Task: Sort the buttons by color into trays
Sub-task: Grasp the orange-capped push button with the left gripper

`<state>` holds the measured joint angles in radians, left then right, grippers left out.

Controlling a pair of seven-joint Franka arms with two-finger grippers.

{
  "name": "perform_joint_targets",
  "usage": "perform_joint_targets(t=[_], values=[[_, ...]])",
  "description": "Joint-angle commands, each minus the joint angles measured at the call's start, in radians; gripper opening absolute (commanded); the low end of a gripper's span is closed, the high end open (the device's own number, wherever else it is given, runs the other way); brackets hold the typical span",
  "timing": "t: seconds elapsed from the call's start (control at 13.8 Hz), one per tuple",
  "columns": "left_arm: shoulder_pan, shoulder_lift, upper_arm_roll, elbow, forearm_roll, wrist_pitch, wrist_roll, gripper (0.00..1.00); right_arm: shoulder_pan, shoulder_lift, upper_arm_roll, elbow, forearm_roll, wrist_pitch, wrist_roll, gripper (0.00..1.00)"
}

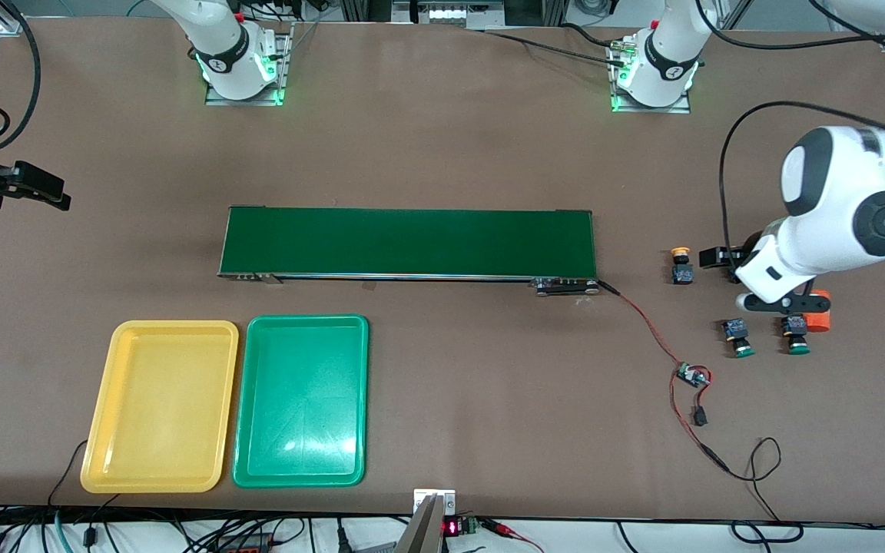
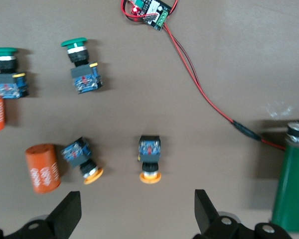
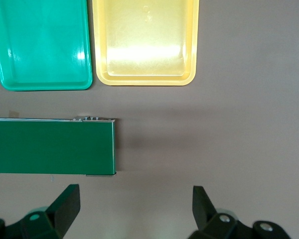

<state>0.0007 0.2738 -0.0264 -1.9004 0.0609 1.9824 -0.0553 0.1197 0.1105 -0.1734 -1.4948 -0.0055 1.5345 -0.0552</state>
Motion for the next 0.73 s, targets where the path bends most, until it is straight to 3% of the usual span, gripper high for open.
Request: perform_joint_targets(t=[0.0,0.29,0.65], values=[[0.013,0.005,-0.001,-0.101,-0.001,0.146,-0.014,1.0,0.003,-0.023,0.003,-0.016,-0.002,-0.002,-0.003,1.0],[0.041,0.048,-0.001,-0.253,-0.001,0.415,-0.014,1.0,0.003,-0.023,0.003,-0.016,-0.002,-0.002,-0.003,1.0],[0.045,0.102,-0.003,-0.304,-0.003,0.527,-0.02,0.95,0.003,-0.023,0.003,-0.016,-0.002,-0.004,-0.003,1.0]])
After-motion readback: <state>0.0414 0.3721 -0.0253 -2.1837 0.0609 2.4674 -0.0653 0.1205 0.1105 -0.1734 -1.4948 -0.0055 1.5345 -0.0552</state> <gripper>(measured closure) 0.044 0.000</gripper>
